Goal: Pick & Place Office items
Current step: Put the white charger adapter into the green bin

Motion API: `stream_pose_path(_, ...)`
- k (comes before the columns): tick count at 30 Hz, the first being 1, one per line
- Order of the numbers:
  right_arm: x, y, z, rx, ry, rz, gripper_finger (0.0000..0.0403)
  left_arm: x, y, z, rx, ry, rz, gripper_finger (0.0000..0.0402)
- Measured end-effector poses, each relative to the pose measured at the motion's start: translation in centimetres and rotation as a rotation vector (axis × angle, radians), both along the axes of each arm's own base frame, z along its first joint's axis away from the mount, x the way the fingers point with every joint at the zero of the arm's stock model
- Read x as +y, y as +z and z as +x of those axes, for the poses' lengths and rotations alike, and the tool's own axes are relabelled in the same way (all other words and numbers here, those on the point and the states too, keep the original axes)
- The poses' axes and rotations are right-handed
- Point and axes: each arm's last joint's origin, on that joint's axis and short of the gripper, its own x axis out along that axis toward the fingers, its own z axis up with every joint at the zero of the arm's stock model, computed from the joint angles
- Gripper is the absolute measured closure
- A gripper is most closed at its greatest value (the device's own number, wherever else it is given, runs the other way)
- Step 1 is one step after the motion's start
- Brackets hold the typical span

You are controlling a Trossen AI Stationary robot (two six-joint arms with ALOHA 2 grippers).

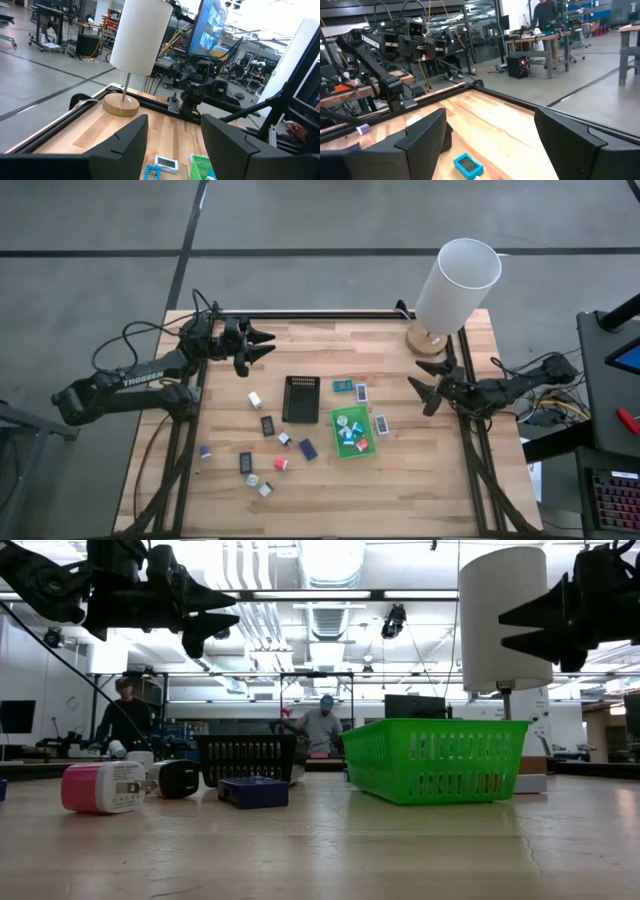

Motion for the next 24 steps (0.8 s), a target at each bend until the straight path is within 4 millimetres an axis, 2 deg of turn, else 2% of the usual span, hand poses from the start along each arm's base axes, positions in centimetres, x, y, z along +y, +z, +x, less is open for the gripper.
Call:
stream_pose_path(7, 0.09, -0.33, -0.09, 0.027, -0.039, 0.008, 0.0106, 0.0, 0.01, 0.01, 0.0, -0.001, 0.0, 0.0211)
stream_pose_path(13, 0.33, -0.29, 0.04, 0.022, 0.057, 0.003, 0.0102, 0.0, 0.02, 0.01, -0.001, -0.001, 0.0, 0.0211)
stream_pose_path(24, 0.35, -0.3, 0.05, 0.025, 0.063, 0.0, 0.0105, -0.01, 0.01, 0.01, 0.0, -0.001, 0.0, 0.0211)
